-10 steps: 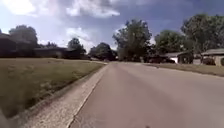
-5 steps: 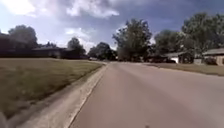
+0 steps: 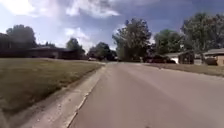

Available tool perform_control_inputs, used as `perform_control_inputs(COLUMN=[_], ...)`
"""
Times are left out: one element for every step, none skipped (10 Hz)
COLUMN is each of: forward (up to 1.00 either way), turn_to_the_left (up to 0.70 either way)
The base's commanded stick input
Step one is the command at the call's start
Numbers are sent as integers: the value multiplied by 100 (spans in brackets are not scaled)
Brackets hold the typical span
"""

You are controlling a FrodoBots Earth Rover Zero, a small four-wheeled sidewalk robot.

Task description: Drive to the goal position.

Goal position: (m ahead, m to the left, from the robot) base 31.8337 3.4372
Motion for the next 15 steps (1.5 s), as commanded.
perform_control_inputs(forward=[100, 100, 100, 100, 100, 100, 100, 100, 100, 100, 100, 100, 100, 100, 100], turn_to_the_left=[0, 0, 0, 0, 0, 0, 0, 0, 0, 0, 0, 0, 0, 1, 3])
